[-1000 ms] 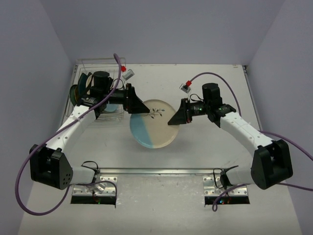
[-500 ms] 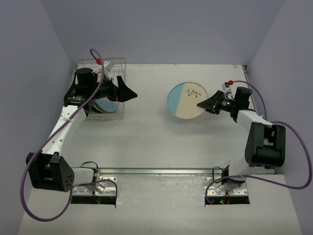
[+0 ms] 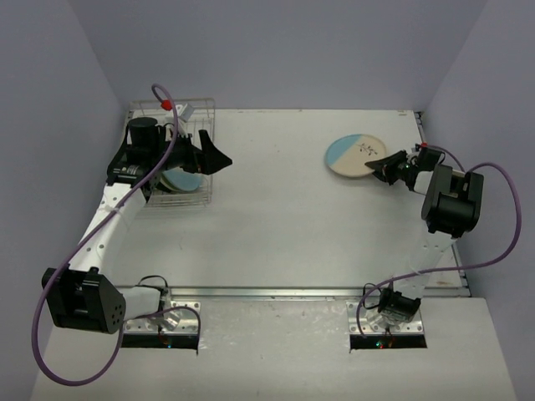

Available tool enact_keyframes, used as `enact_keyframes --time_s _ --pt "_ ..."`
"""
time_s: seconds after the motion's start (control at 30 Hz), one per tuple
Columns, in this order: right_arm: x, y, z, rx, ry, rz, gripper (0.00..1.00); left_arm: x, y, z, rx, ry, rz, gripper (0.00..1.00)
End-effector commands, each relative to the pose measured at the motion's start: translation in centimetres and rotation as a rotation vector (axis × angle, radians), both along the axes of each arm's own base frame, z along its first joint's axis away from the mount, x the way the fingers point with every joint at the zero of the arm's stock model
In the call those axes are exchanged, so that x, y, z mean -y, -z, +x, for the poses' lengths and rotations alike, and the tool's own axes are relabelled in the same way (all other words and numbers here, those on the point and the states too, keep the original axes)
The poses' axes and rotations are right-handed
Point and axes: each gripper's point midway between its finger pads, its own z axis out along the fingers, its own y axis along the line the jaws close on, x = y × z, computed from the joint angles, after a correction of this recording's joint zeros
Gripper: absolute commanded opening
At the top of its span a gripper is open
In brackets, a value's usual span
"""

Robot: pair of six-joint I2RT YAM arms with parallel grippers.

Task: Unload the plates from the dish rack

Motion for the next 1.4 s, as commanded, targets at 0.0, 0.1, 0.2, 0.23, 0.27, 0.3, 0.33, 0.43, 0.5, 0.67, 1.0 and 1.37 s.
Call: enact_keyframes --time_s 0.0,0.1,0.2,0.23,0.27,0.3,0.33,0.43,0.5,0.67,1.0,1.37 --pt "2.2 -2.9 4.4 0.125 0.086 -0.045 0.0 -0.6 -1.9 0.5 0.082 -0.023 0.023 1.0" --pt "2.8 -0.2 5.0 0.045 0.132 -0.018 0.0 -0.7 -1.5 0.8 0.074 -0.031 0.027 1.0" --pt "3.5 2.0 5.4 -0.028 0.171 -0.006 0.07 -0.9 -1.2 1.2 0.064 -0.042 0.033 1.0" --pt "3.7 2.6 5.7 -0.044 0.178 -0.007 0.09 -0.9 -1.2 1.3 0.061 -0.045 0.035 1.0" --pt "3.9 3.2 6.0 -0.069 0.186 -0.005 0.14 -1.0 -1.1 1.5 0.056 -0.053 0.039 1.0" --pt "4.2 3.9 6.2 -0.088 0.193 -0.007 0.18 -1.1 -1.0 1.7 0.051 -0.063 0.043 1.0" --pt "4.3 4.5 6.2 -0.11 0.199 -0.007 0.22 -1.2 -1.0 1.8 0.047 -0.07 0.047 1.0" --pt "4.6 5.7 5.7 -0.159 0.216 -0.005 0.29 -1.7 -0.9 2.2 0.038 -0.102 0.057 1.0" --pt "4.8 6.4 5.5 -0.199 0.228 -0.001 0.4 -2.0 -0.8 2.4 0.028 -0.13 0.059 1.0" --pt "6.1 7.0 5.6 -0.309 0.28 -0.038 0.73 -3.2 -0.7 3.2 -0.016 -0.248 0.046 1.0" --pt "11.3 5.5 2.5 -0.534 0.432 -0.376 0.97 -7.8 -0.5 4.3 -0.019 -0.539 0.129 1.0" --pt "10.4 -0.8 1.1 -0.399 0.273 -0.84 0.95 -10.4 -2.0 3.7 0.046 -0.633 0.229 1.0"
